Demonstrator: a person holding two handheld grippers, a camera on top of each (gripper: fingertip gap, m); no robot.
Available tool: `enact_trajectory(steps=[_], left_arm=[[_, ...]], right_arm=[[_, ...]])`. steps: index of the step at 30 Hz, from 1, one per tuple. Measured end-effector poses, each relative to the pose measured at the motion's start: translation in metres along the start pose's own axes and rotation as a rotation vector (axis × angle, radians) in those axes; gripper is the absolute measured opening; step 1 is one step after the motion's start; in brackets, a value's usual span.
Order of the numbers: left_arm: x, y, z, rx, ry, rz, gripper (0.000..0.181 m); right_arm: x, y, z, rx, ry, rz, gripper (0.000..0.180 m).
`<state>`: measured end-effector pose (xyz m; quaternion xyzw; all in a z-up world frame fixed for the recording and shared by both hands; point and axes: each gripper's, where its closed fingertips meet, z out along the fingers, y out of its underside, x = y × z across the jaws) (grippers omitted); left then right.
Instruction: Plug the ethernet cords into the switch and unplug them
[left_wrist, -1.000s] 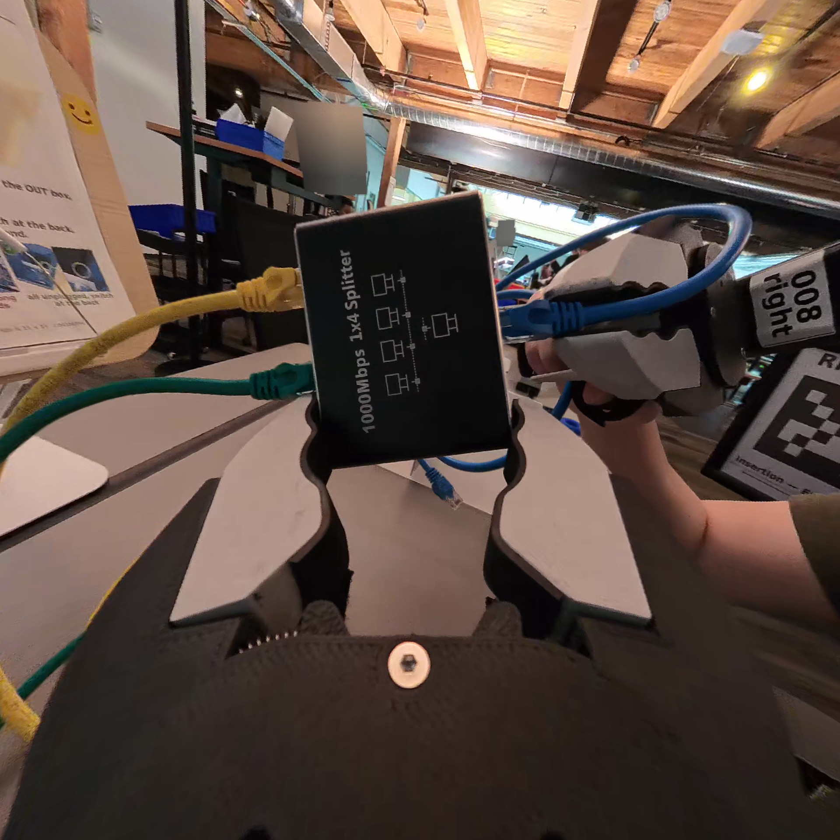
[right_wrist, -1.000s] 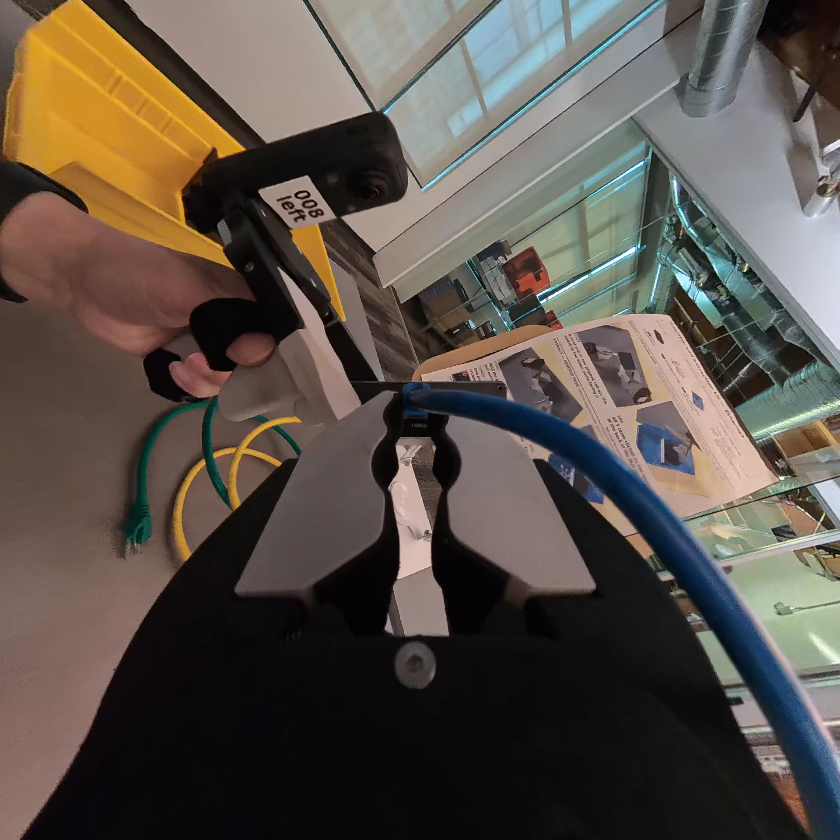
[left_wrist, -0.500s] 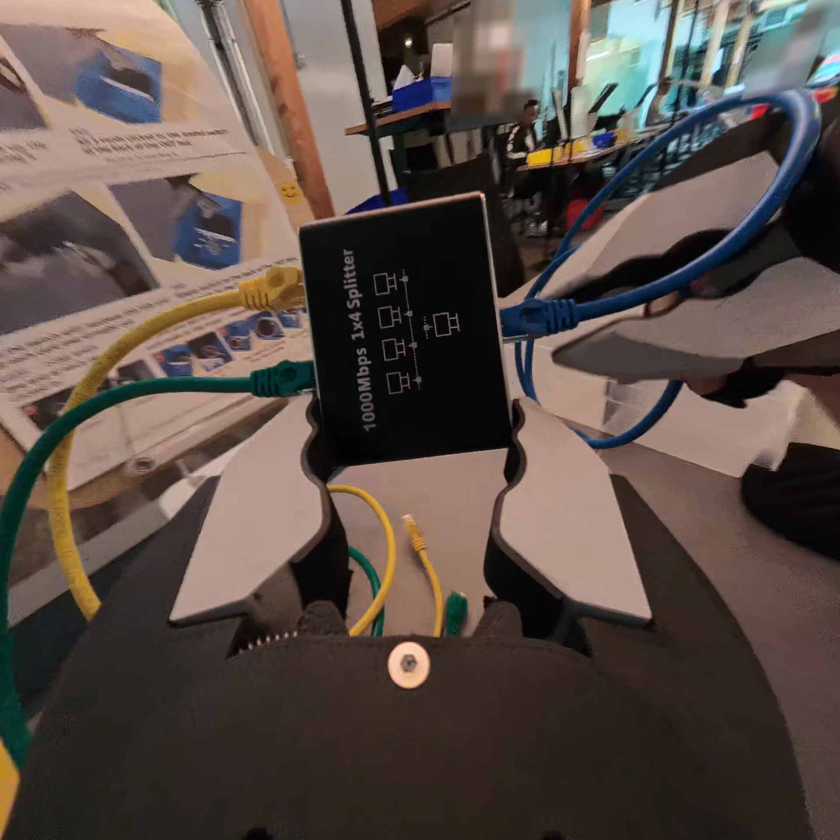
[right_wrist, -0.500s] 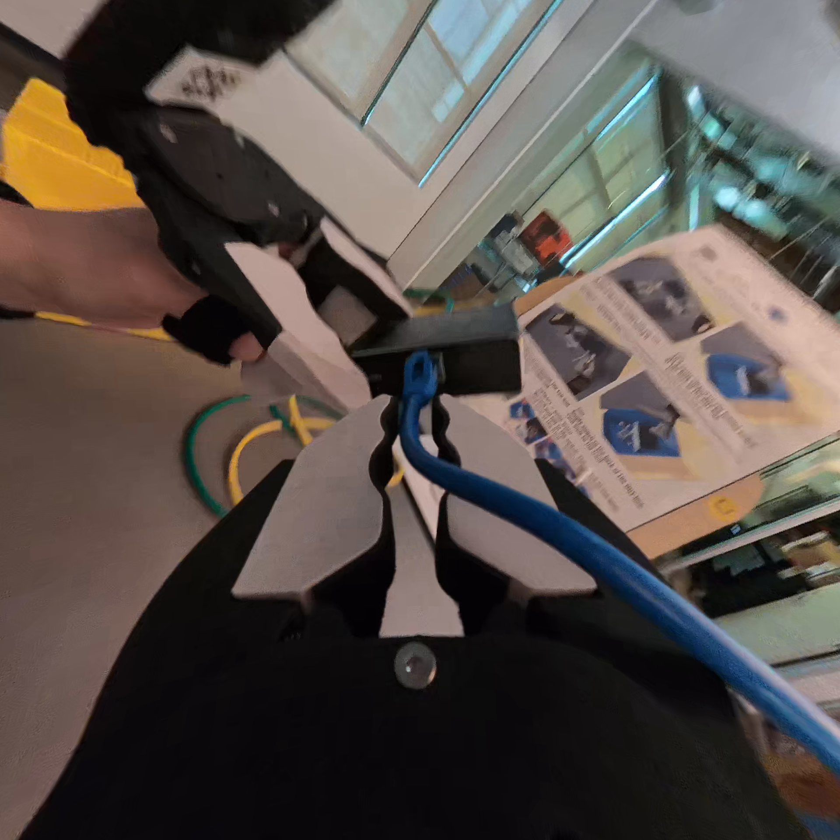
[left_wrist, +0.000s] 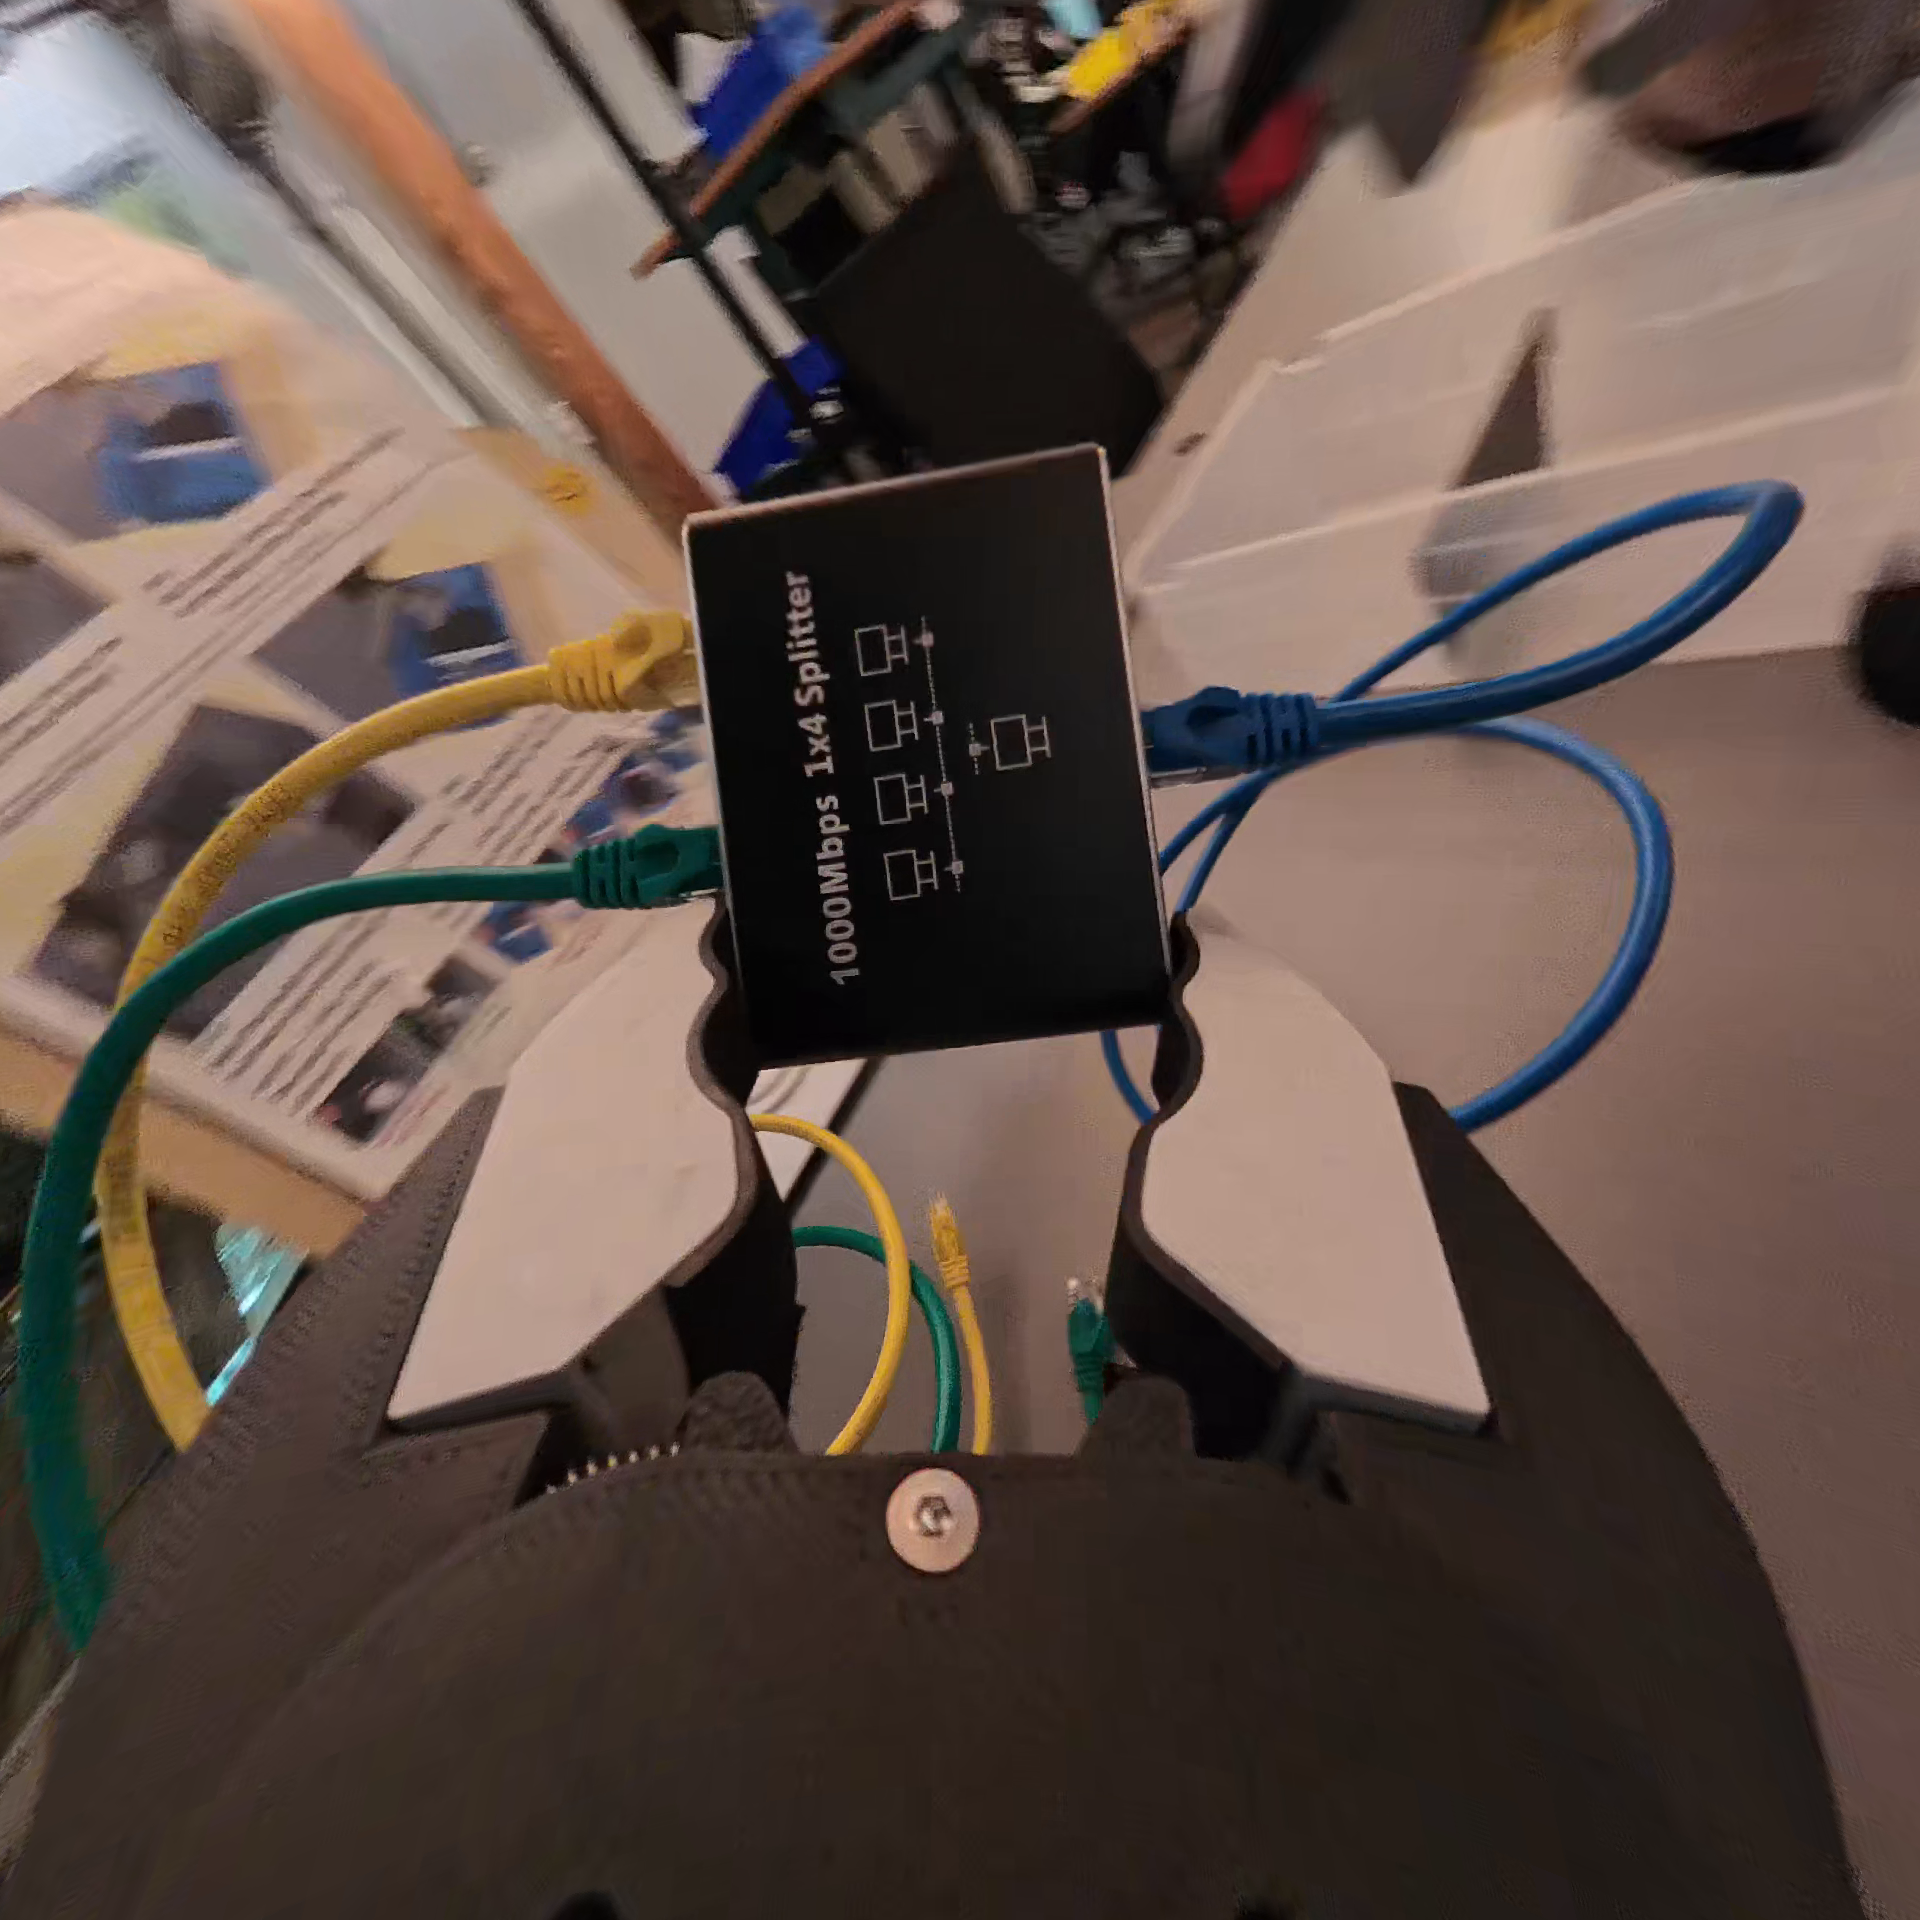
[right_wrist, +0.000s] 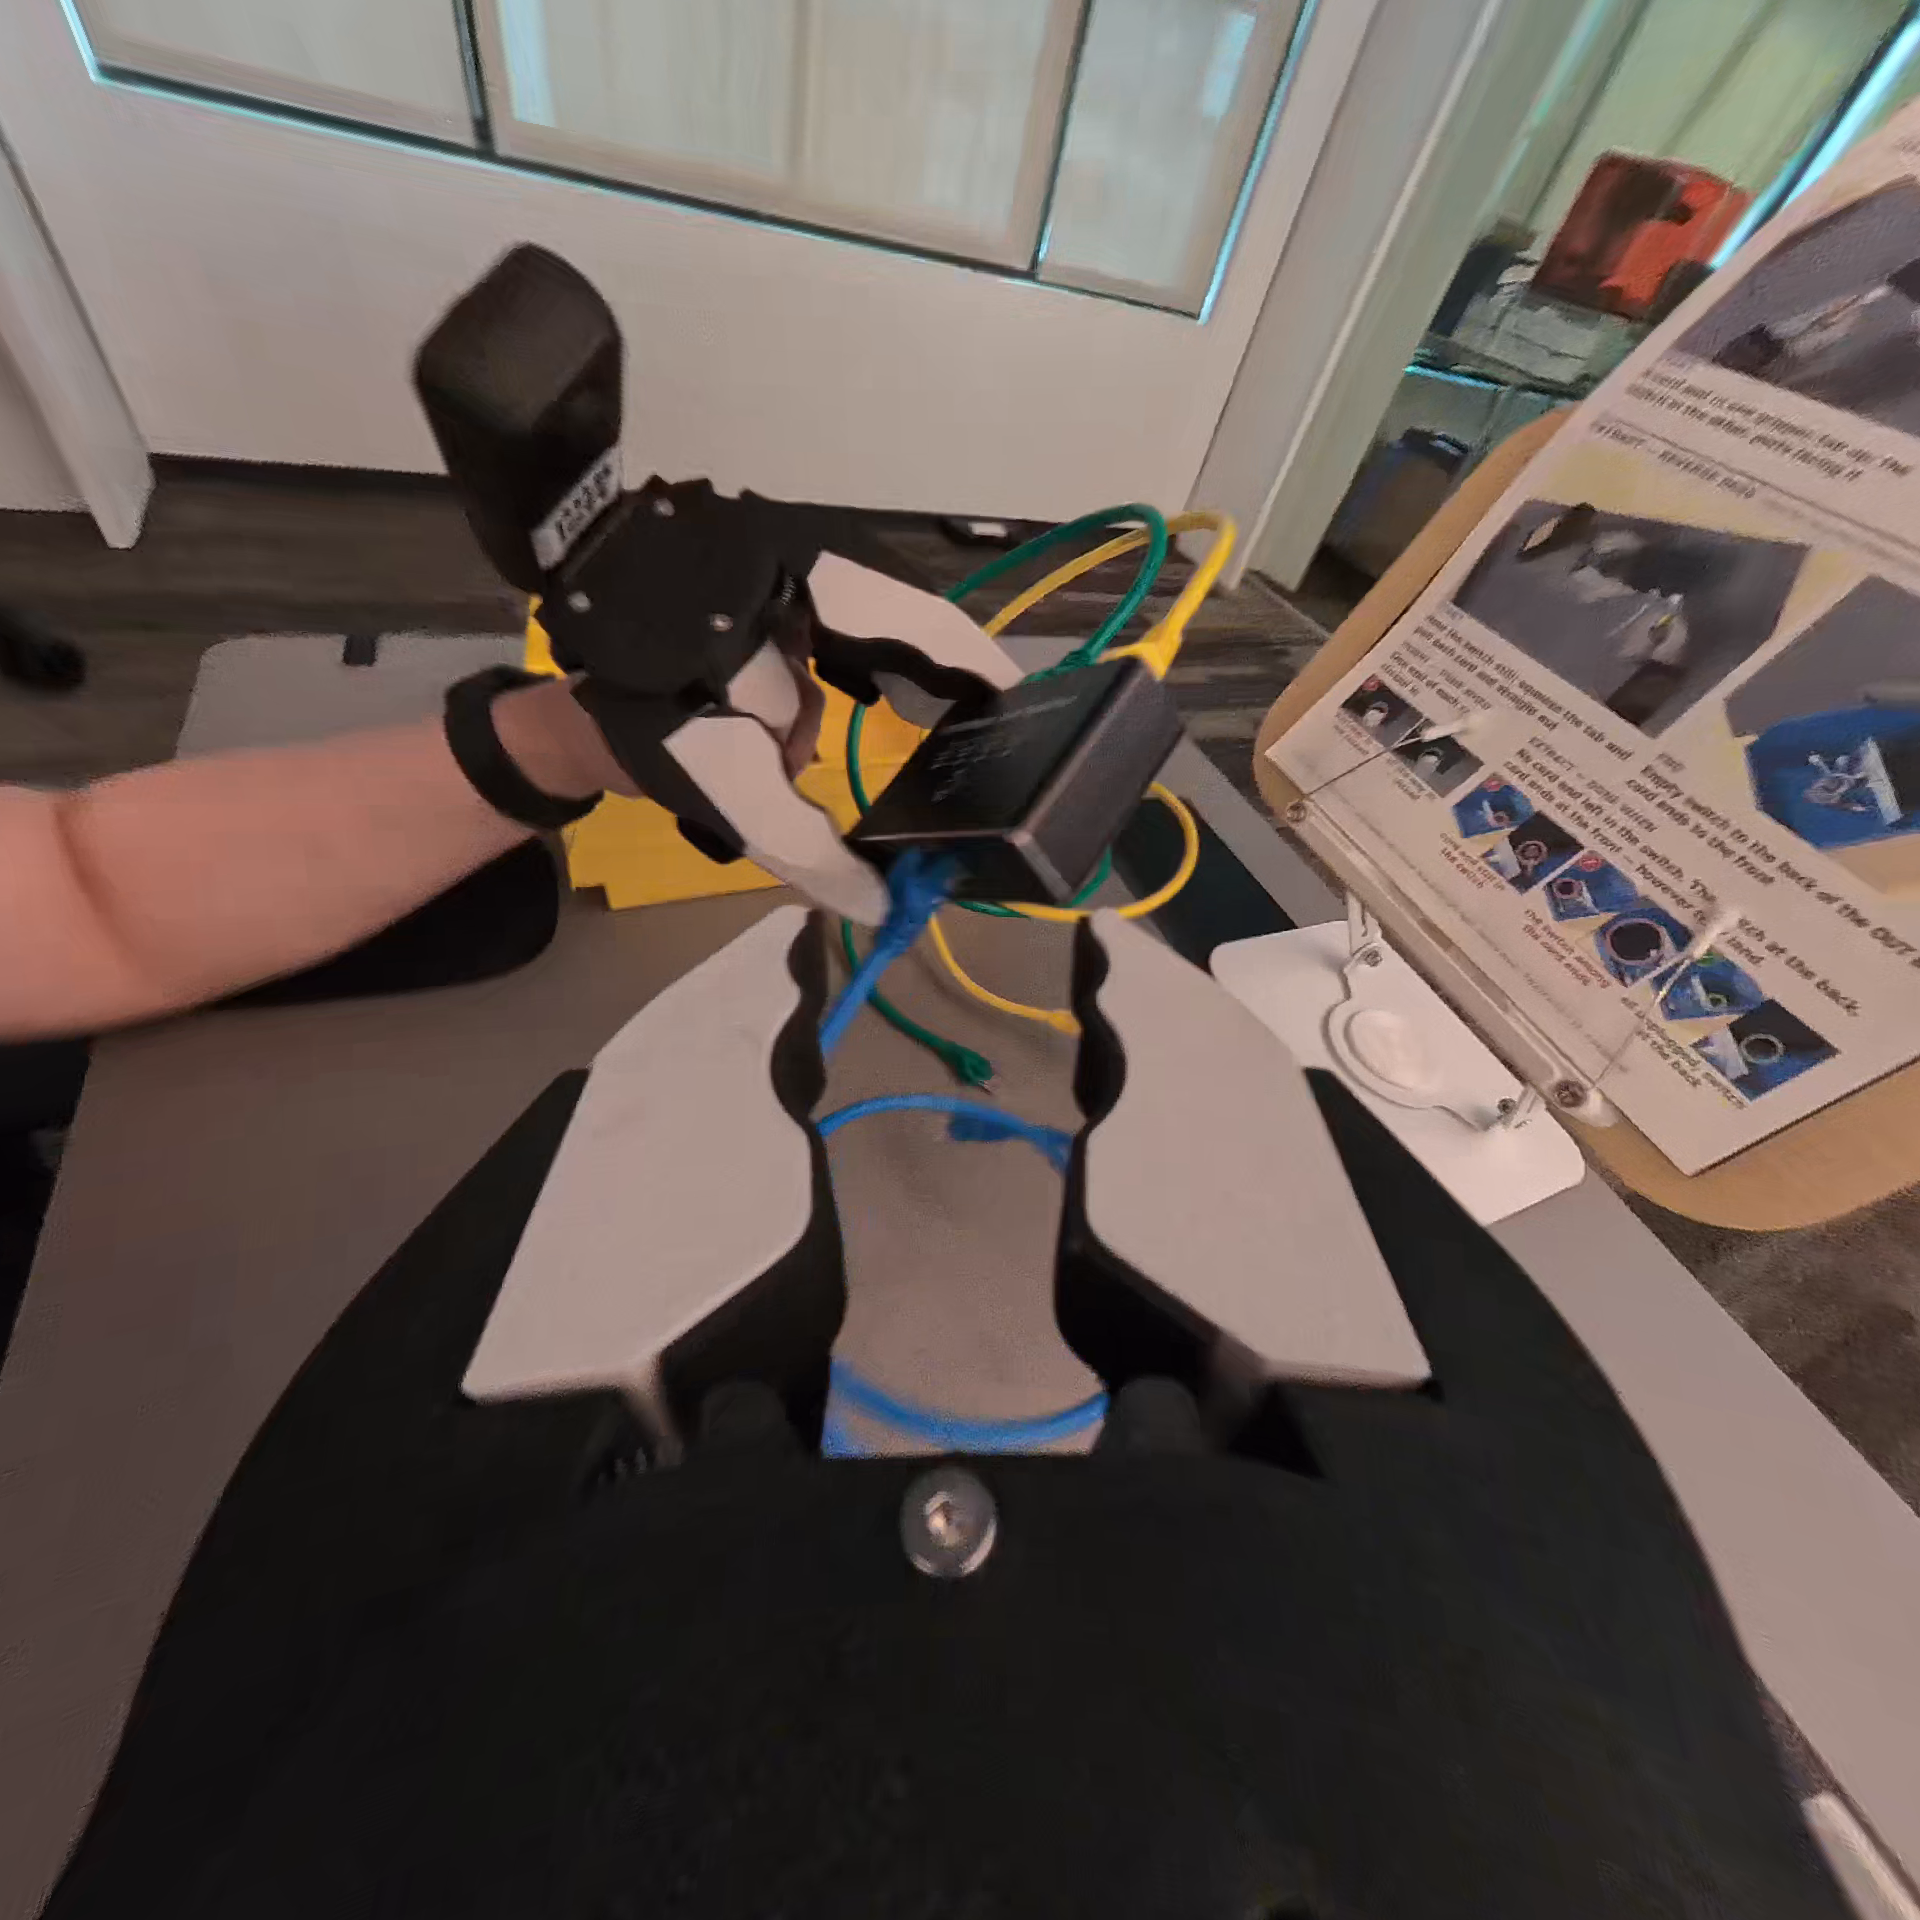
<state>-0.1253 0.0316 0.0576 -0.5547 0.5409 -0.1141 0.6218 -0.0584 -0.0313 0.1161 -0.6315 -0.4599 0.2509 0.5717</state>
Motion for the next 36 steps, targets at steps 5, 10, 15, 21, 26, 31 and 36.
enact_trajectory(steps=[5, 10, 15, 21, 26, 31, 36], left_arm=[[0.046, -0.003, 0.002, -0.014, 0.256, 0.052, 0.076], [0.071, 0.003, -0.009, -0.064, 0.497, -0.054, 0.076], [0.089, 0.006, -0.017, -0.066, 0.660, -0.125, 0.076], [0.086, 0.006, -0.025, -0.047, 0.783, -0.313, 0.076], [0.020, -0.019, -0.046, 0.157, 0.582, -0.479, 0.074], [-0.034, -0.030, -0.082, 0.227, 0.374, -0.617, 0.072], [-0.027, -0.026, -0.091, 0.112, 0.365, -0.583, 0.074]], right_arm=[[0.027, 0.045, -0.002, -0.015, 0.112, -0.679, 0.064], [-0.009, 0.044, 0.032, -0.003, 0.196, -1.072, 0.074], [-0.035, 0.058, 0.054, -0.073, 0.170, -1.274, 0.043], [-0.033, 0.063, 0.060, -0.185, 0.141, -1.136, 0.039], [0.002, 0.050, 0.046, -0.221, 0.272, -0.911, 0.037], [0.042, 0.028, 0.008, -0.264, 0.453, -0.674, 0.037], [0.081, -0.009, -0.021, -0.443, 0.602, -0.585, 0.036]])
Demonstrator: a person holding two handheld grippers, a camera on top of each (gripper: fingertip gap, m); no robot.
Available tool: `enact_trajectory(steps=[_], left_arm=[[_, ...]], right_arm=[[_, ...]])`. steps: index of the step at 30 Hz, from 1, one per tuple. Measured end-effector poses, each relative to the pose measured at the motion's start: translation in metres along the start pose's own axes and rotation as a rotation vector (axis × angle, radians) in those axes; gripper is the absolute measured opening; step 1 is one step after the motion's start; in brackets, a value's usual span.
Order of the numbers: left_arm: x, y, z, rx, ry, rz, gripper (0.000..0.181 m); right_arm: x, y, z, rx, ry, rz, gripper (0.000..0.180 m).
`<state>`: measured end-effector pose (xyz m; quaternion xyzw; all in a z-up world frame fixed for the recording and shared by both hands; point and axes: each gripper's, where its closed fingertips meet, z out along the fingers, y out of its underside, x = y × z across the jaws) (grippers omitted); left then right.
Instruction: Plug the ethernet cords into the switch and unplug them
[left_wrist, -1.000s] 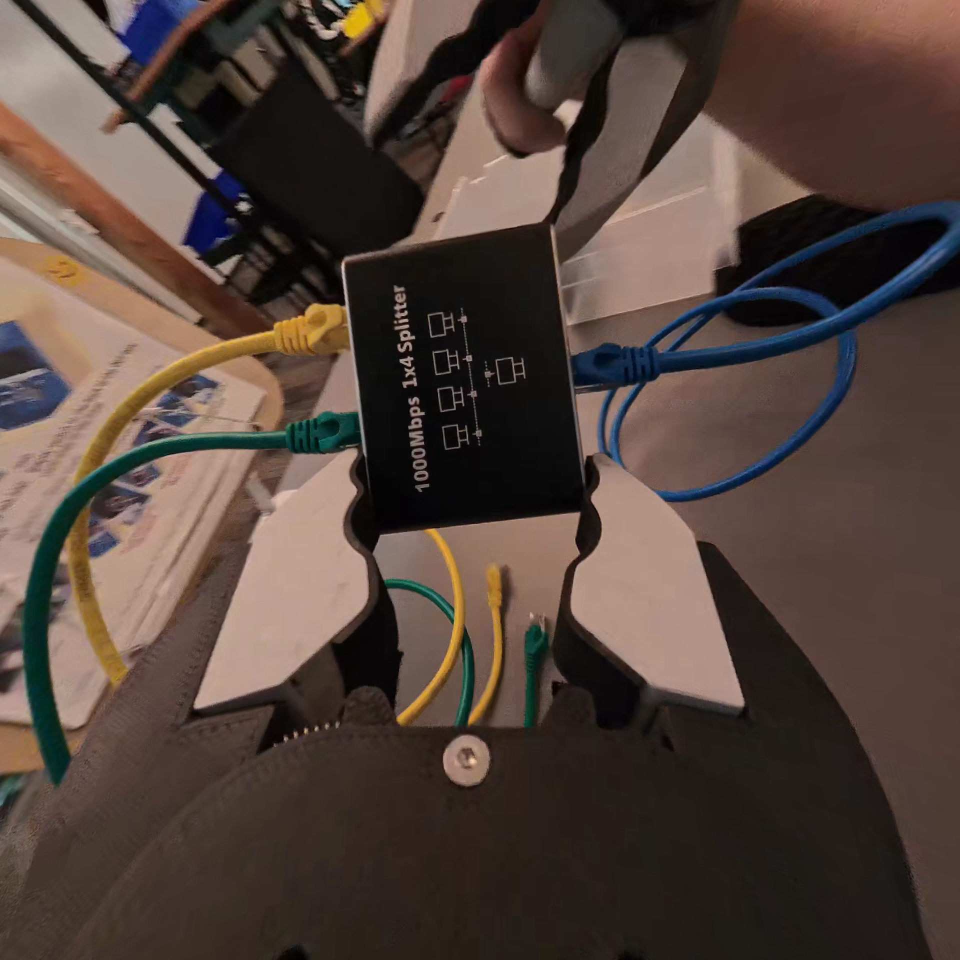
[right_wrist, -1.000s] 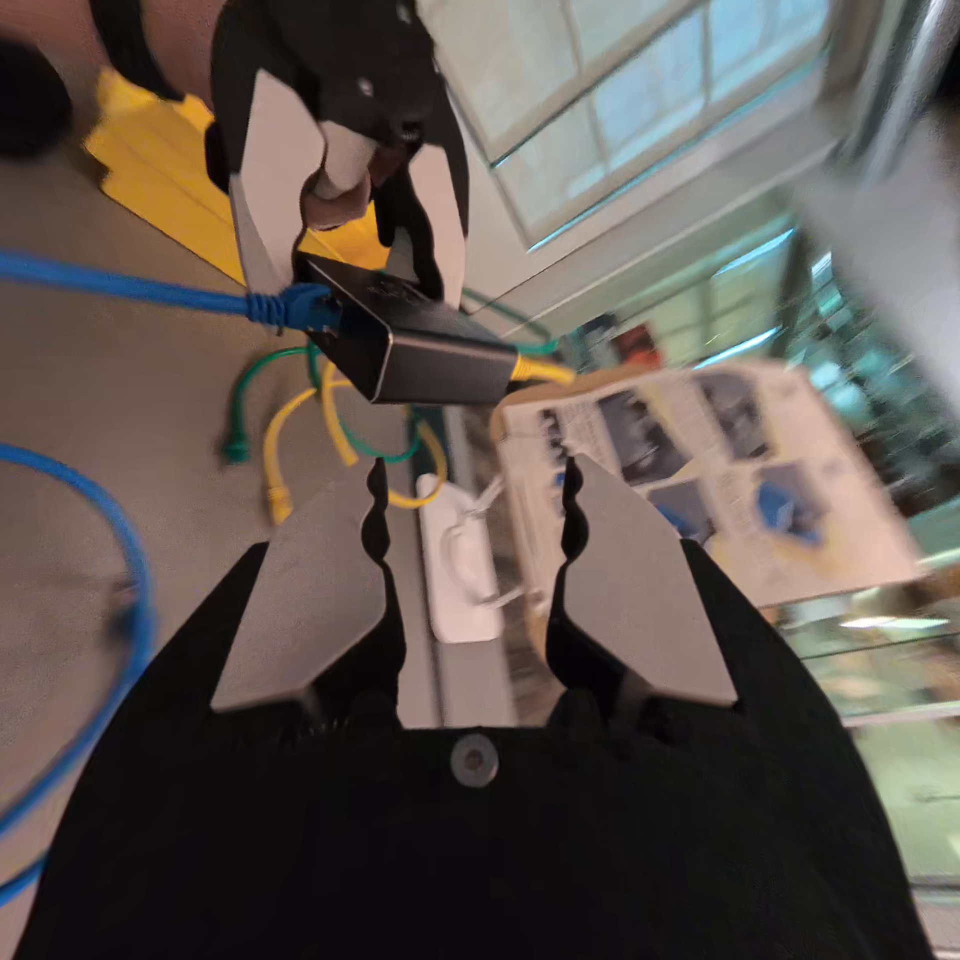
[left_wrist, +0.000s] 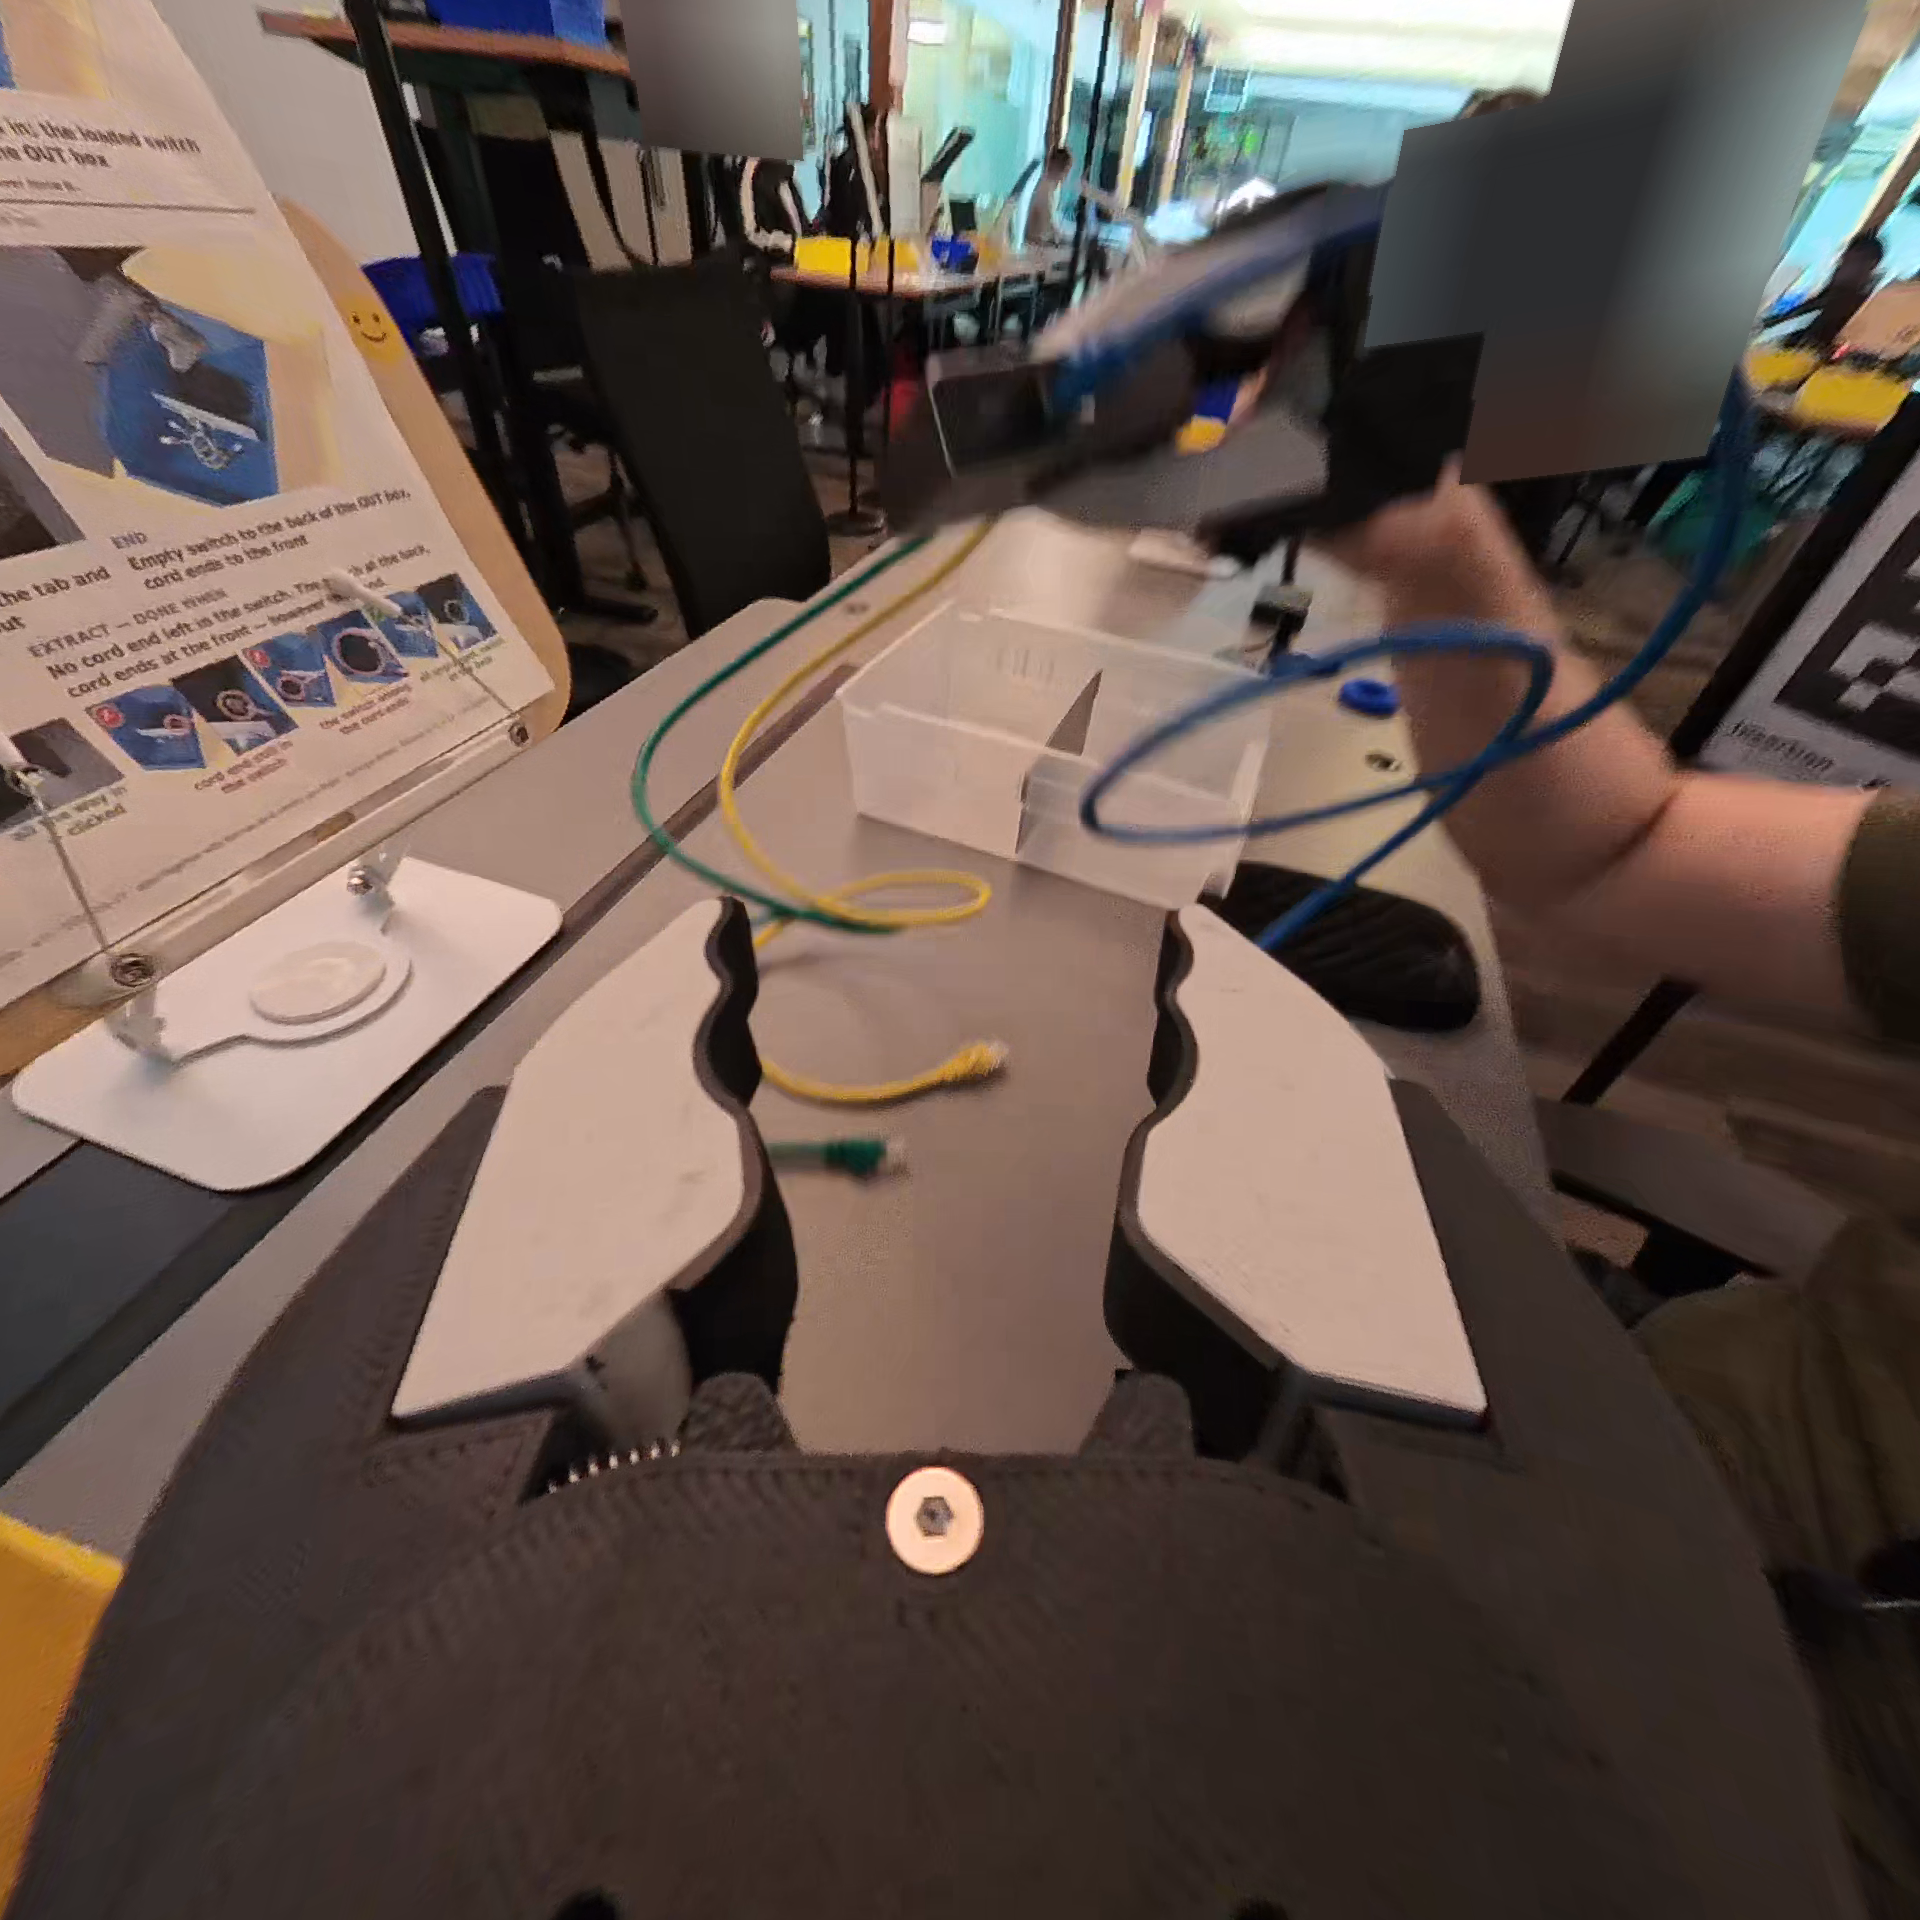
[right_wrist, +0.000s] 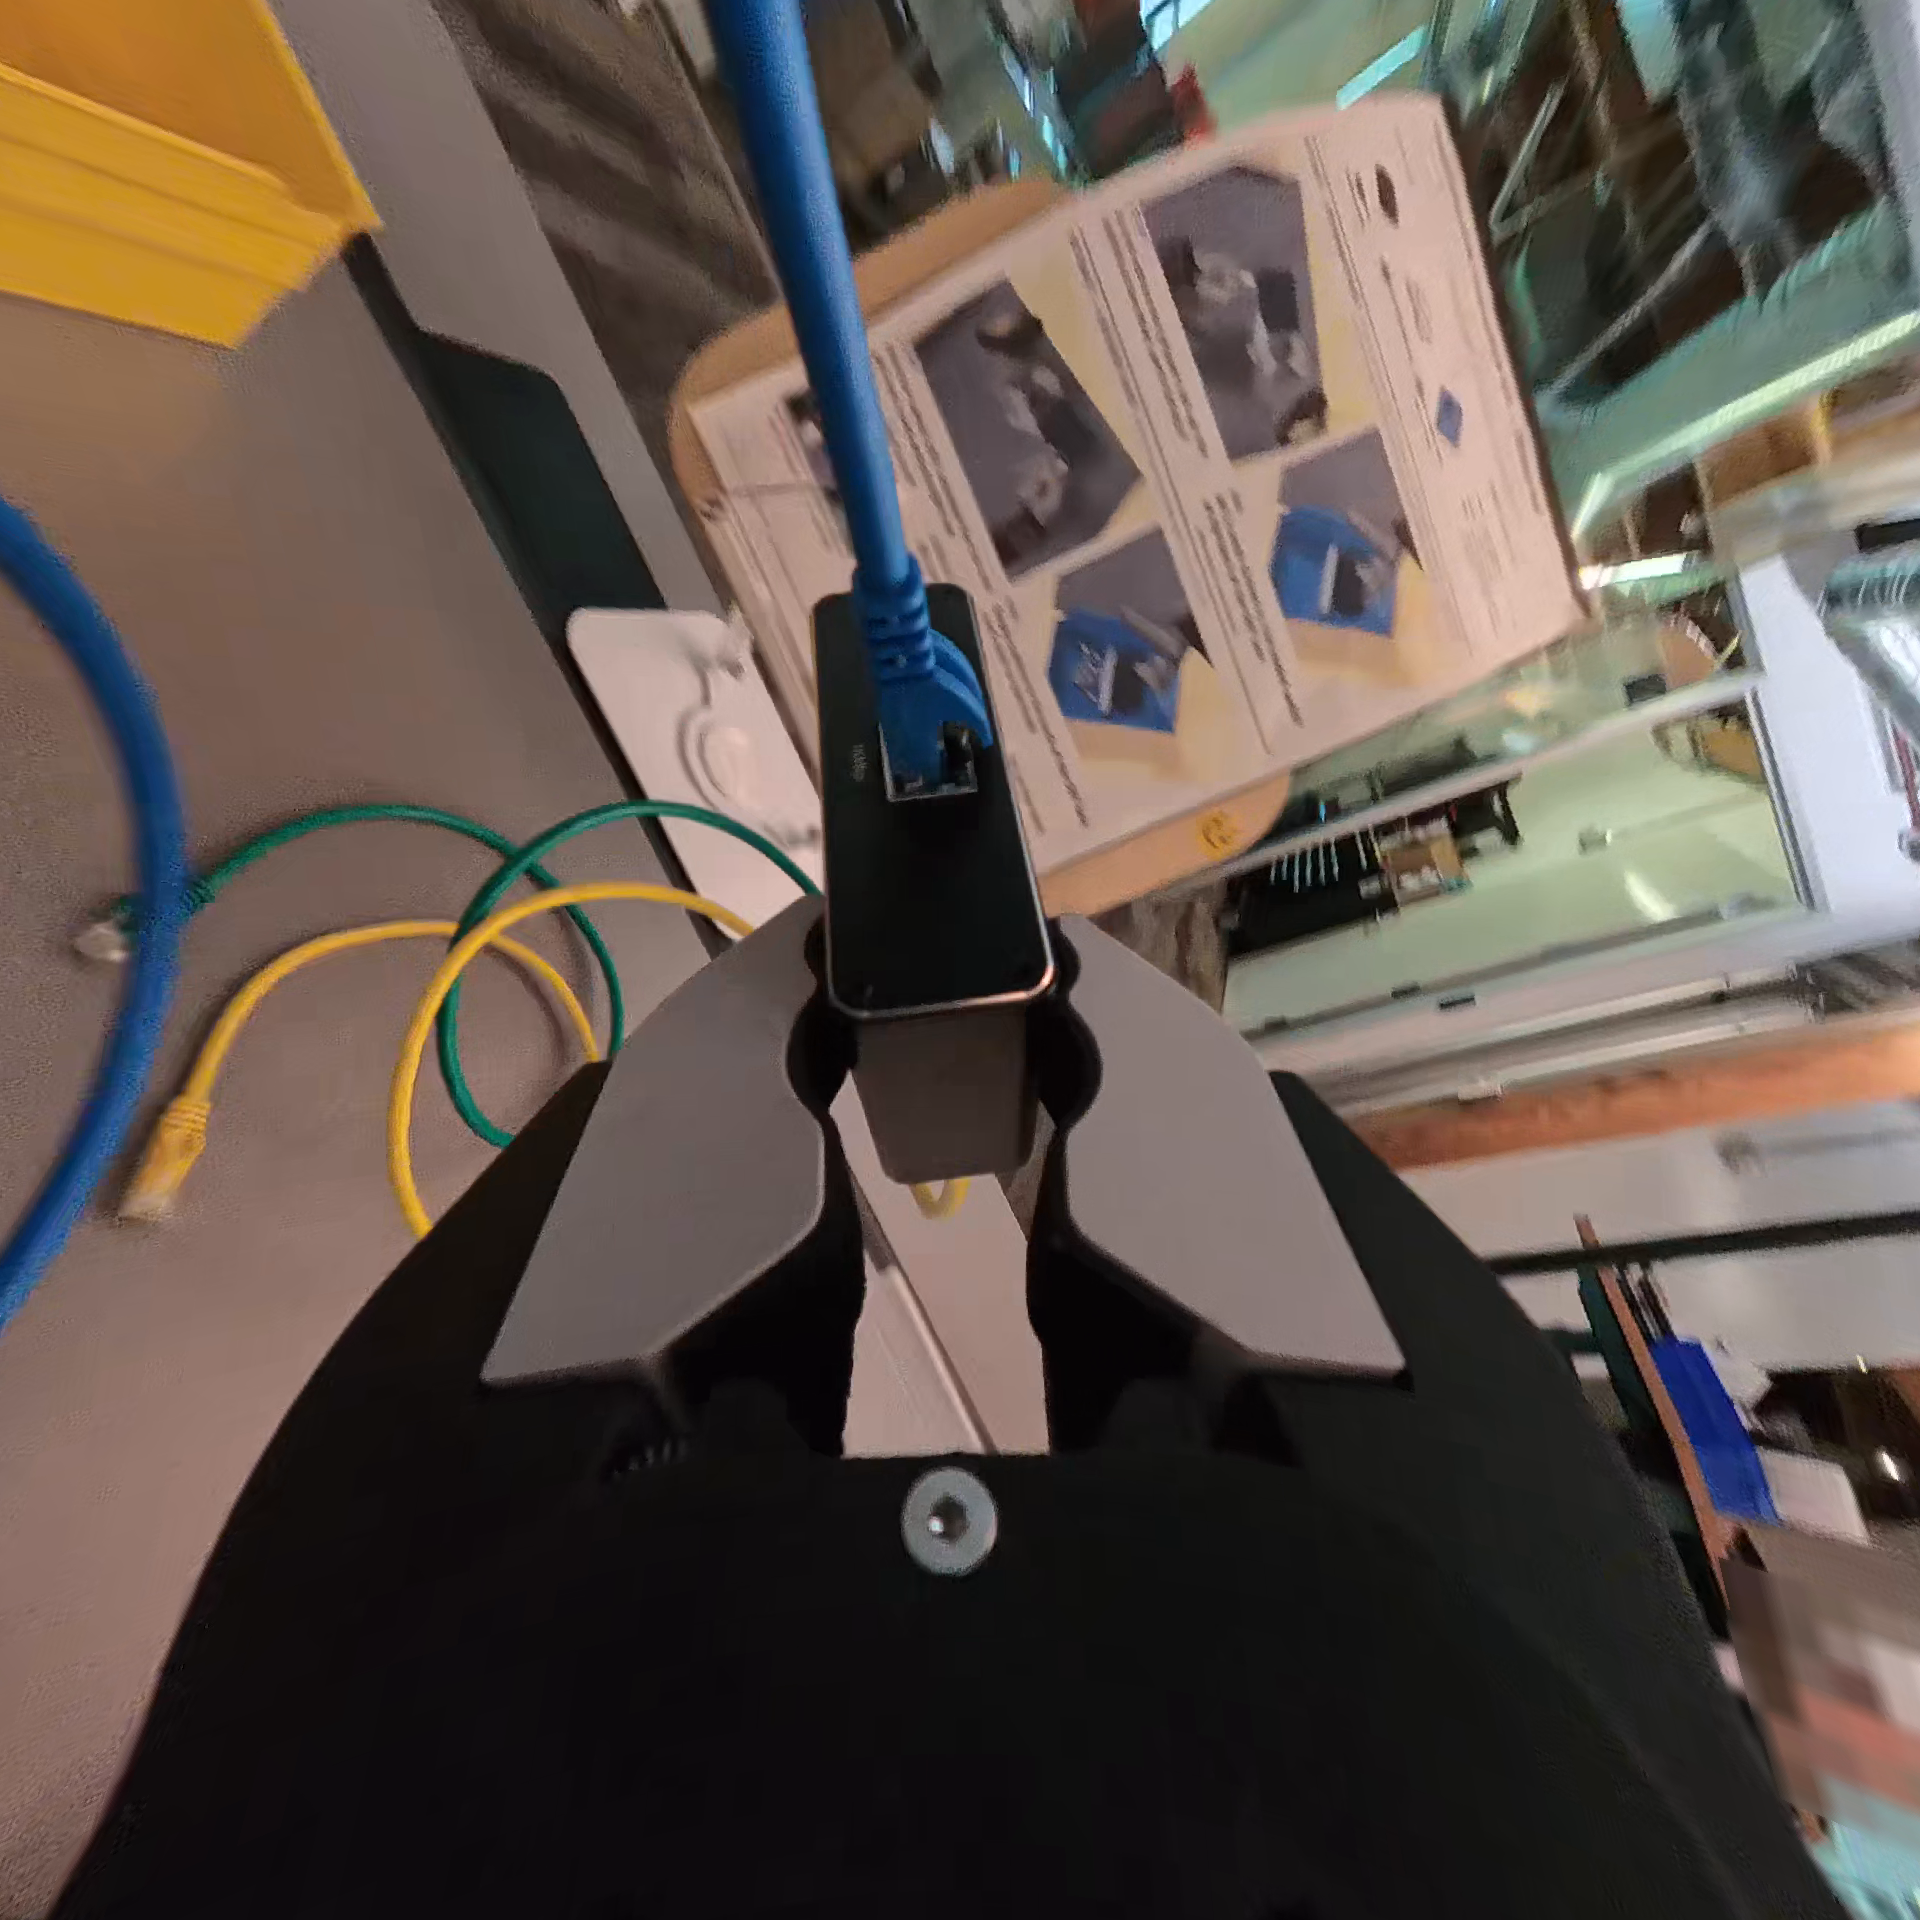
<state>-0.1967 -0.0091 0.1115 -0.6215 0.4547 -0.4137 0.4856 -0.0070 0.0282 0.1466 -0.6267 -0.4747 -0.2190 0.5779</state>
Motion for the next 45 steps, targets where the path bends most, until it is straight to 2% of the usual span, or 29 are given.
enact_trajectory(steps=[6, 8, 12, 16, 30, 36, 45], left_arm=[[0.015, 0.002, 0.011, -0.065, 0.000, 0.099, 0.073], [0.021, 0.004, 0.015, -0.082, 0.040, 0.081, 0.057], [0.028, 0.011, 0.023, -0.119, 0.095, 0.036, 0.059], [0.031, 0.015, 0.030, -0.150, 0.084, 0.065, 0.062], [0.042, 0.028, 0.044, -0.240, 0.107, 0.128, 0.063], [0.038, 0.031, 0.046, -0.254, 0.100, 0.117, 0.062], [0.041, 0.036, 0.053, -0.287, 0.103, 0.130, 0.062]], right_arm=[[0.107, -0.016, -0.024, -0.291, 0.043, 0.027, 0.035], [0.147, -0.015, -0.035, -0.404, 0.080, 0.065, 0.035], [0.220, 0.000, -0.059, -0.586, 0.201, 0.160, 0.035], [0.254, 0.038, -0.071, -0.721, 0.260, 0.277, 0.035], [0.227, 0.183, -0.060, -0.965, 0.217, 0.585, 0.035], [0.224, 0.215, -0.061, -0.970, 0.253, 0.705, 0.035], [0.169, 0.247, -0.042, -0.957, 0.050, 0.893, 0.035]])
